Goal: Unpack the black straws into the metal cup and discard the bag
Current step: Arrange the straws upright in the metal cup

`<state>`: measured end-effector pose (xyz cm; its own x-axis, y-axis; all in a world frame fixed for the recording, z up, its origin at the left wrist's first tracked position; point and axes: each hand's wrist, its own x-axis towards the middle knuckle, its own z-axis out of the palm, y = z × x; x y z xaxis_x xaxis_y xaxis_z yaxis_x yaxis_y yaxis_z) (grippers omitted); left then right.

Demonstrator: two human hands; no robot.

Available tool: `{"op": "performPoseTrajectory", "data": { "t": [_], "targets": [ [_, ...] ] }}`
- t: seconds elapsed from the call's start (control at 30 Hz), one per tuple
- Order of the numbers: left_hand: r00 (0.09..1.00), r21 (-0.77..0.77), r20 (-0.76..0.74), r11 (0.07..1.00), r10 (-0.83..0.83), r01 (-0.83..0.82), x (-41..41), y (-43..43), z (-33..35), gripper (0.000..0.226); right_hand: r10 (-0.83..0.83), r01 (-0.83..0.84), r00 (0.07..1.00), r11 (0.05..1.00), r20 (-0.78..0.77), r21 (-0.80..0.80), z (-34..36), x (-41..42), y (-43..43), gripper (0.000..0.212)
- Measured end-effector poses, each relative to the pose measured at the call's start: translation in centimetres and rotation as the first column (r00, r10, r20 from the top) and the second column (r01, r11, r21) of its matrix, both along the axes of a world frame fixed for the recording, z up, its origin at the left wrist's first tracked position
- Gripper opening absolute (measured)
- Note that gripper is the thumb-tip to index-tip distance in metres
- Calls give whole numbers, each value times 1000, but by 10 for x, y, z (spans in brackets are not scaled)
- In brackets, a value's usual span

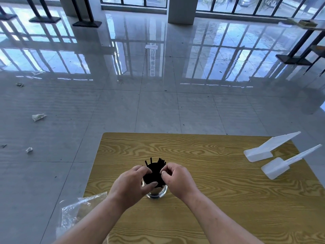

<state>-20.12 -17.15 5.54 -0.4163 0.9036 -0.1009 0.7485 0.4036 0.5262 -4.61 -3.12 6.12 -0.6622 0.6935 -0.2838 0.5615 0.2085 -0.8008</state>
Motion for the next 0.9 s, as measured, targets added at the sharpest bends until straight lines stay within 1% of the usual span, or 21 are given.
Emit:
{"op": "performPoseTrajectory", "data": {
  "t": [0.13, 0.23, 0.3, 0.37, 0.5, 0.63, 0.7, 0.77, 0.83, 0.9],
  "targets": [
    [999, 28, -33, 999, 31, -30, -2, -10, -1, 53, -14, 14, 1000, 1000, -17, 13, 0, -2, -3, 13],
    [998, 72, -3, 996, 60, -60, -3, -18, -2, 63, -5, 6, 1000, 1000, -23, 25, -2, -4, -6, 14],
    [998, 72, 7, 995, 61, -62, -1, -22, -2, 64, 1, 0, 1000, 999, -21, 38, -3, -5, -8, 14],
    [999, 44, 2, 998, 43, -43, -1, -23, -4, 62, 6, -5, 1000, 999, -23, 37, -4, -5, -10, 13],
    [1000, 21, 17, 1000, 13, -13, -1, -21, -8, 47, 13, -12, 1000, 999, -18, 36, -5, -4, -13, 14],
    [995, 19, 68, 997, 75, -77, -4, -14, -10, 40, 13, -13, 999, 1000, -29, 15, -2, -4, -14, 14],
    [984, 11, 109, 990, 140, -142, -6, -9, -8, 45, 11, -10, 999, 1000, -35, 13, -1, -3, -15, 14],
    [974, -18, 120, 982, 191, -190, -7, -6, -7, 59, 7, -7, 999, 1000, -38, 14, -1, -2, -15, 14],
    [972, -43, 102, 977, 212, -209, -8, -3, -6, 75, 4, -4, 999, 1000, -42, 12, 0, -1, -15, 14],
    [967, -71, 102, 971, 234, -227, -9, 1, -5, 85, 5, -4, 999, 1000, -44, 9, 1, -1, -14, 14]
  ]
}}
